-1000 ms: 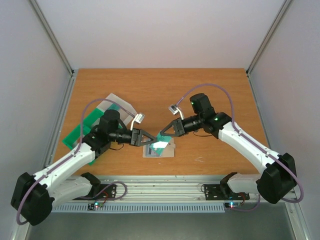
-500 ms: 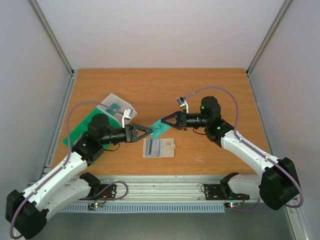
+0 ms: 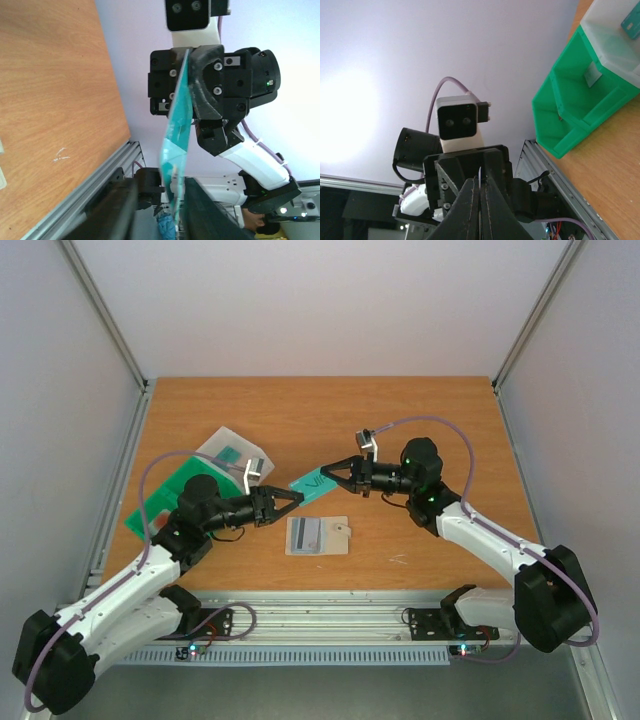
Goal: Take the credit cards out of the card holder
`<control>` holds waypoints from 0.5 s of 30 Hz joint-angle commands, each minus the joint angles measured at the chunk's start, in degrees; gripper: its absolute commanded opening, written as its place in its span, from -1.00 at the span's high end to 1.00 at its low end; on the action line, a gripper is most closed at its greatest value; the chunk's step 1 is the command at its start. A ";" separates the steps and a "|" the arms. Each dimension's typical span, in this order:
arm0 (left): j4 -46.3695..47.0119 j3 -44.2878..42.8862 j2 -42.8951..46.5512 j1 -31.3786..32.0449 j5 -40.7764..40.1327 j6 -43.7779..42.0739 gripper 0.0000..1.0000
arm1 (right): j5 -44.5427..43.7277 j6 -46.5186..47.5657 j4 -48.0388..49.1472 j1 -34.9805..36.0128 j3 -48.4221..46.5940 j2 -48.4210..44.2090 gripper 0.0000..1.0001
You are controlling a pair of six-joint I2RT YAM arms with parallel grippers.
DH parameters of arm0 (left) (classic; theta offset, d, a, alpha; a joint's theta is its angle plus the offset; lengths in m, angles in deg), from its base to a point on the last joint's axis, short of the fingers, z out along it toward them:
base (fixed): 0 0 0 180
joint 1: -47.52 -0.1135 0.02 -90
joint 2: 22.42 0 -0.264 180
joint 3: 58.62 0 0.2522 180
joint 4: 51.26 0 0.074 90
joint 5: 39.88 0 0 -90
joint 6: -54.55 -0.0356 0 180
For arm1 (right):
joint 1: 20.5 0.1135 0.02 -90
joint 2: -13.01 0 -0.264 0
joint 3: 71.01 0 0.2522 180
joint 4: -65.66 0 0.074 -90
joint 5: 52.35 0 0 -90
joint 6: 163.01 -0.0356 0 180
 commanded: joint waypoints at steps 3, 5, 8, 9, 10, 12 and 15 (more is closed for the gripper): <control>6.49 1.37 1.07 -0.02 -2.47 2.14 0.97 | -0.82 -1.19 3.47 -0.41 0.98 0.71 0.98; 5.79 1.40 1.30 -0.02 -3.11 1.87 0.99 | -0.75 -1.05 3.24 -0.54 1.08 0.96 0.98; 3.92 1.19 1.41 -0.03 -3.82 0.30 0.99 | -0.46 -0.75 3.00 -1.03 1.39 0.90 0.93; 3.45 1.16 1.42 -0.02 -4.04 -0.11 0.99 | -0.36 -0.30 2.33 -1.29 1.53 0.70 0.82; 2.72 1.08 1.48 -0.05 -4.41 -0.38 0.99 | -0.23 0.15 1.42 -1.59 1.70 0.42 0.71; 0.71 0.58 1.53 -0.07 -5.11 -1.21 0.99 | 0.12 0.99 -0.05 -2.29 2.35 -0.26 0.43; -4.74 -1.18 1.53 -0.06 -6.95 -4.02 0.99 | -0.03 1.93 -1.43 -3.01 3.90 -1.82 0.12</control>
